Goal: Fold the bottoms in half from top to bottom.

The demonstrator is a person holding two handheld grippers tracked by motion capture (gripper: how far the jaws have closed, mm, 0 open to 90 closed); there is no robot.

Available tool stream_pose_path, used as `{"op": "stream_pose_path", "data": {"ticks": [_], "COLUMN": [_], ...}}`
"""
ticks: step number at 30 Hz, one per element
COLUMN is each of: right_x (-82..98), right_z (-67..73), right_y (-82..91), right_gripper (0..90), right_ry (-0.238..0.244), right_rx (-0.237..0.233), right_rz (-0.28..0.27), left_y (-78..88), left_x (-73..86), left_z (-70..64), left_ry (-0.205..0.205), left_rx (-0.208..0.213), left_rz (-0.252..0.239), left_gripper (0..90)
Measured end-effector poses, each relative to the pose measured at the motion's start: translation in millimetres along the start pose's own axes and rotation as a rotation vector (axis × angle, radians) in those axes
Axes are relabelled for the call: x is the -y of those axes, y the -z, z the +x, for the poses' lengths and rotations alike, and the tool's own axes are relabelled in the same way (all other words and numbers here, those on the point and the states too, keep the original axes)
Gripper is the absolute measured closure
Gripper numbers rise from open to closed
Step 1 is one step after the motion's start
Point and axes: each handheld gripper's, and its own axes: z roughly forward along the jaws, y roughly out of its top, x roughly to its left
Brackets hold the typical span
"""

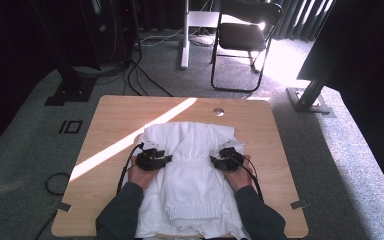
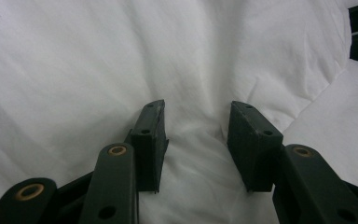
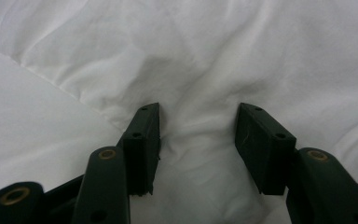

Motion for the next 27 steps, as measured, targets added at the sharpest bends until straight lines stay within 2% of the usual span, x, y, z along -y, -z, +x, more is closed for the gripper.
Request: {"op": "stream_pose_path", "data": {"ticks": [5,17,20,21,22,23,24,25,27], "right_x": [10.5,15.4,16.2,16.3,16.3,16.3,16.3,16.3,16.4], "right_z": [8.8,15.1,15.9,15.8,15.8,15.7,15.9,15.9,15.9], "right_y": [8.4,13.4,14.5,14.9,14.9,14.9,14.8,14.8,14.8], "right_gripper": [49.1,49.1,49.1,49.2,49.2,49.1,49.1,49.1,49.1], "right_ry": [0.006,0.01,0.015,0.018,0.018,0.018,0.018,0.018,0.019], "right_rx": [-0.005,-0.012,-0.015,-0.018,-0.018,-0.019,-0.018,-0.018,-0.017], "right_rz": [-0.012,-0.01,-0.008,-0.006,-0.006,-0.006,-0.006,-0.006,-0.007], "left_y": [8.3,16.5,21.1,28.3,28.3,32.8,39.8,39.8,42.2], "left_x": [8.6,17.1,16.7,10.1,10.1,4.5,-10.1,-10.1,-25.8], "left_z": [-7.0,-15.1,-15.5,-11.9,-11.9,-8.7,1.5,1.5,17.9], "left_ry": [0.002,0.0,0.023,0.047,0.047,0.044,0.049,0.049,0.079], "left_rx": [0.002,-0.003,0.013,-0.005,-0.005,-0.036,-0.11,-0.11,-0.171], "left_rz": [-0.002,-0.002,0.01,-0.014,-0.014,-0.035,-0.069,-0.069,-0.09], "left_gripper": [56.8,56.1,53.5,51.7,49.3,49.3,41.9,37.2,34.7]}}
